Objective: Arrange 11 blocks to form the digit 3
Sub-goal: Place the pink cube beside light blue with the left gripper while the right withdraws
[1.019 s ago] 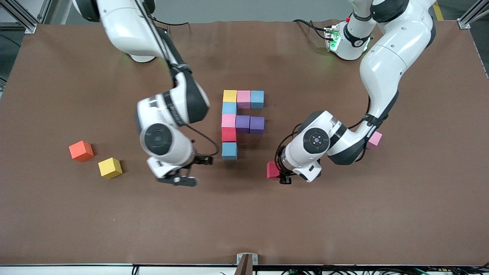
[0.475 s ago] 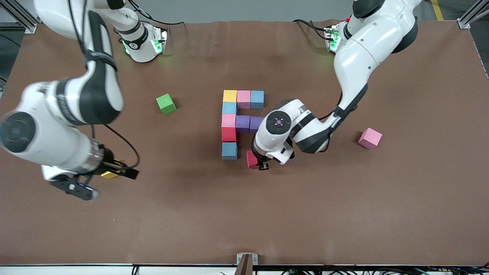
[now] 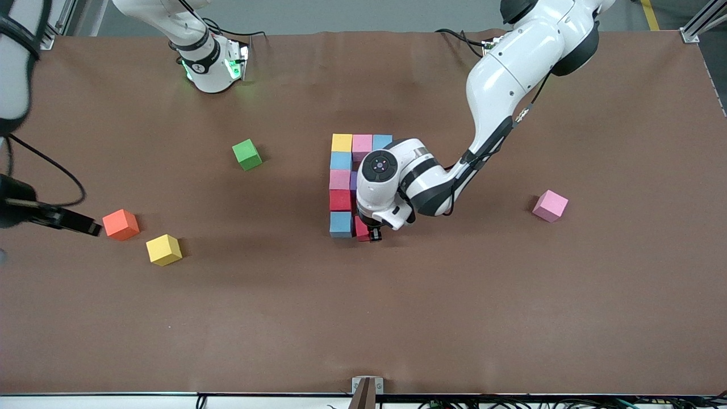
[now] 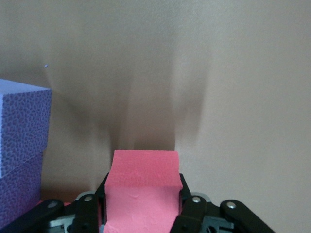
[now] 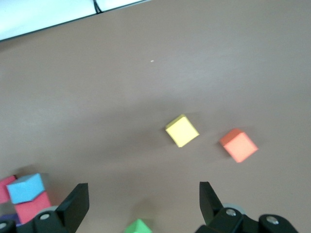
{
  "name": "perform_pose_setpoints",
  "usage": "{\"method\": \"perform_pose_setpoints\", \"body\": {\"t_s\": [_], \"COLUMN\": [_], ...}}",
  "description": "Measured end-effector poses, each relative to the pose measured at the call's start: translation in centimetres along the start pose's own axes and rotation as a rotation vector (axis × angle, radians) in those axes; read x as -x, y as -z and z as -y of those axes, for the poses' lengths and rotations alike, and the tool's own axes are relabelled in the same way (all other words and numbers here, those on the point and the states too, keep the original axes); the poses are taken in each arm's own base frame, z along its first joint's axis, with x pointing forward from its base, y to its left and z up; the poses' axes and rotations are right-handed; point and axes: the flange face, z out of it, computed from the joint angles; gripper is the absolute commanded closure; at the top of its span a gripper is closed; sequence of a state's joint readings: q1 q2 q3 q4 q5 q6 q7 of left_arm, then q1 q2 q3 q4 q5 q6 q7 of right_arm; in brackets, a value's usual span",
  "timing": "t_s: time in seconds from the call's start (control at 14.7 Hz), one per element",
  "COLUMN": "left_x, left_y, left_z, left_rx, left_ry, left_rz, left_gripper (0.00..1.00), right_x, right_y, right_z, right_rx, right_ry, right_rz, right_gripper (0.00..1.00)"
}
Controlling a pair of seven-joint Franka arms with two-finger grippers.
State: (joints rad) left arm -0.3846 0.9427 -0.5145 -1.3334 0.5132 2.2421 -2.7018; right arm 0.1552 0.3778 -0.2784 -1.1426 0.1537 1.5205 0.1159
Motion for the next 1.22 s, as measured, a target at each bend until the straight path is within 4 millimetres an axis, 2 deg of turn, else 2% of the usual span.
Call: {"method": "perform_pose_setpoints", "body": {"t_s": [0.14,0.34,0.68,0.81,1.02,1.09,1.22], "left_x": [0.2,0.2,0.6,0.6,0.5,0.6,0.7], "left_y": [0.0,0.0,-0.4,-0.6,-1.0,-1.1,-1.2], "left_z": [0.2,0.2,0.8,0.8,0.9,0.9,0.9], "left_rx": [0.0,0.0,-0.004,-0.004,-0.007,-0.006,-0.003], "left_ry": [-0.004,-0.007,-0.018,-0.026,-0.036,-0.04,-0.042], "left_rz": [0.0,0.0,0.002,0.005,0.007,0.014,0.022], "left_gripper": [0.81,0.81,0.79,0.75,0.59,0.46,0.01], "right_x": [1.2,2.6,3.6,4.1,5.5,5.8,6.3], "right_y": [1.8,3.1,2.7,2.4,2.2,2.2,2.5], "right_z": [-1.0,-3.5,-3.7,-3.7,-3.9,-4.0,-4.2], "right_rx": [-0.016,-0.011,0.003,0.002,-0.002,0.0,0.023], "right_ry": [0.021,0.053,0.088,0.106,0.116,0.117,0.121], "right_rz": [-0.012,-0.018,-0.001,0.002,0.005,0.005,0.001], "right_gripper": [0.0,0.0,0.0,0.0,0.0,0.0,0.0]}}
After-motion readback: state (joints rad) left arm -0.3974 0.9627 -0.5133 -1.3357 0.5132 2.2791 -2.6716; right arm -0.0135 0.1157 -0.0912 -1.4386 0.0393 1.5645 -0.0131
